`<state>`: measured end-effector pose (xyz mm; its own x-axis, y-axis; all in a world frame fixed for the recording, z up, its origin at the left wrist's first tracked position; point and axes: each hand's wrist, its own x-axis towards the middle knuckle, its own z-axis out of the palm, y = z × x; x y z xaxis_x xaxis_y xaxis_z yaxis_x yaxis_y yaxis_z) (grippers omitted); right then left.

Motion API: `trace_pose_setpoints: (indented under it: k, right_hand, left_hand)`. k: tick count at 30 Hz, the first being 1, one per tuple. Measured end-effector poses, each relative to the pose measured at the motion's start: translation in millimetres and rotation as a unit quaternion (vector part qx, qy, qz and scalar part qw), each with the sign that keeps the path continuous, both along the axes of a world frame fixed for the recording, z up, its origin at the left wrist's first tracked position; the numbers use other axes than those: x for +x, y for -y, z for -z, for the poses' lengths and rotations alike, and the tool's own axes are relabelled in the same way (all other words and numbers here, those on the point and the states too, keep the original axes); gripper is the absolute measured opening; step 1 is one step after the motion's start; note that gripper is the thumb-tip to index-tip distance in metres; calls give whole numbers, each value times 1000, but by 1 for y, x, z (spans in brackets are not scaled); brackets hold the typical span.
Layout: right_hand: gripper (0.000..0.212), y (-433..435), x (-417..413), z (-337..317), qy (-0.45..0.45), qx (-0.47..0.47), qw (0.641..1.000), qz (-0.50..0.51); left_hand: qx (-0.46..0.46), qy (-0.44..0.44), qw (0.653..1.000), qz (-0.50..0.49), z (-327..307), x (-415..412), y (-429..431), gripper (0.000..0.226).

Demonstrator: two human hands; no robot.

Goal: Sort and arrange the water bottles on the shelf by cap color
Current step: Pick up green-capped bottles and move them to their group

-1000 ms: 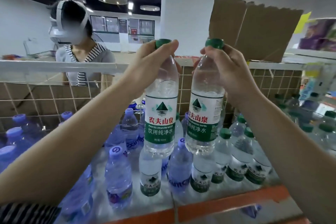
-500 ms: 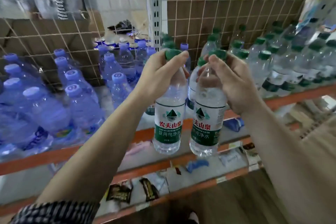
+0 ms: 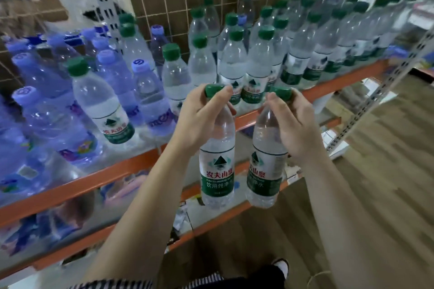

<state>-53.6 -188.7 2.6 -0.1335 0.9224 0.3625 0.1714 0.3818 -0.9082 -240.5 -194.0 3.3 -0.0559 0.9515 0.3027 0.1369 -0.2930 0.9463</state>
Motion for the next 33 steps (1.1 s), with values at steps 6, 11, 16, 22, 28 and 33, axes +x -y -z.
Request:
trace_pose_setpoints:
  k: [6,11,16,22,28,33]
  right_hand:
    - [29,-48,100,-7,9,7,999,30]
    - [35,-94,167,-11,30,-3,999,17]
    - [33,-142,212,-15,17,-8,999,29]
    - [39,-215,252,-34,4,-3,1000,25]
    - [33,-285,282,-69,-29,3,999,16]
    - [22,-332,298,-105,-64,19,997,-28]
  left_hand:
    - [-19,-18,999,25,2,105,-60,46]
    - [-13,14,999,28,0,178,-103,42]
    - [-22,43,998,28,-9,224,-151,48]
    - [-27,62,997,23,-31,264,-215,41]
    - [2,36,999,34,-66,293,-272,36]
    - [38,9,999,16,-101,313,-309,34]
